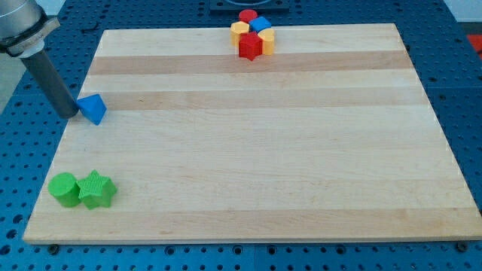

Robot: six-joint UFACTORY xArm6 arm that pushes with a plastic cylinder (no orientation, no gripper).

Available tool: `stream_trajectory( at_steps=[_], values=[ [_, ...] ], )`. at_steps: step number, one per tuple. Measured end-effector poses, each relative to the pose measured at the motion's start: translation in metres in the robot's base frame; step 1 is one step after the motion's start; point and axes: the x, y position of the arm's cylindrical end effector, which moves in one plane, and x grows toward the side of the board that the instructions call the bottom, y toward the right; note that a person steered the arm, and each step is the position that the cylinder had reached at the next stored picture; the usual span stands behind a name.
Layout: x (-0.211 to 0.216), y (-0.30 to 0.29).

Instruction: Move the blue triangle to the center

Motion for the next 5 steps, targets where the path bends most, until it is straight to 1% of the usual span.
stream_trajectory(
  at_steps=[1, 2, 3, 4, 5],
  values=[
    [0.000, 0.007],
    [0.000, 0.044],
    [0.011, 0.088],
    [0.020, 0.144],
    [0.022, 0.181]
  ],
)
